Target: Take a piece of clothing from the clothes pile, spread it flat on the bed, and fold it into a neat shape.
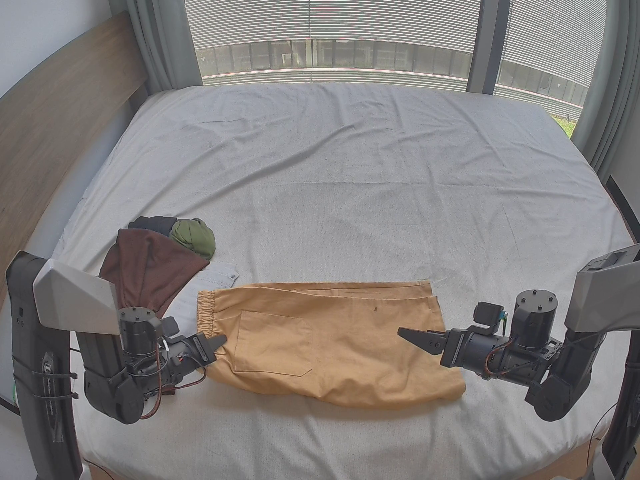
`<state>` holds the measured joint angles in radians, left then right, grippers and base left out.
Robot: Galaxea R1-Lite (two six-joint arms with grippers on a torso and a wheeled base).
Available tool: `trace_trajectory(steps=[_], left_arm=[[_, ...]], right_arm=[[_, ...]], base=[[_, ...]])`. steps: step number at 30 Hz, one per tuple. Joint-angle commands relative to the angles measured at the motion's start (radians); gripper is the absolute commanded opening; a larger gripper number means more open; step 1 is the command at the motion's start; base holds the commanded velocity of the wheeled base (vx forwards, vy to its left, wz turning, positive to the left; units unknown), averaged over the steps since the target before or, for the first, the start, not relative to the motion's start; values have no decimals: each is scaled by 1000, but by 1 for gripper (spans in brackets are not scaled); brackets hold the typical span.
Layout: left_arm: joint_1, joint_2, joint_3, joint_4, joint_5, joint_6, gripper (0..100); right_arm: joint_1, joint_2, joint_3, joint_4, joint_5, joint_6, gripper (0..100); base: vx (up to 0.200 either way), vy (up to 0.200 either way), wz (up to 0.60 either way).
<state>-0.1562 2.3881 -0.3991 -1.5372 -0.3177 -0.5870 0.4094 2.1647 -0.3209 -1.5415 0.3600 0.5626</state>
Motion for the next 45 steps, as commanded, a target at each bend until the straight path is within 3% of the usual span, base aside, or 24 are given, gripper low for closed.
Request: trace_trajectory(steps=[1,7,20,36,45], left_arm=[[50,-10,46,-9,-4,4,0],[110,-13,83,-9,-55,81,0],[98,-29,86,-9,-57,82,0],[-14,-35,-1,-11,-17,76,0],[-86,-138,8,-7,6,38,0]], right_arm=[[3,11,2,0,0,0,100],[5,11,2,0,0,0,100],[19,9,2,-2,0,0,100],[12,-25,2,-2,-4,-3,100],[9,-52,-1,-2,-4,-4,100]], base=[[0,0,0],[0,0,0],[0,0,0],[0,0,0],[0,0,0]])
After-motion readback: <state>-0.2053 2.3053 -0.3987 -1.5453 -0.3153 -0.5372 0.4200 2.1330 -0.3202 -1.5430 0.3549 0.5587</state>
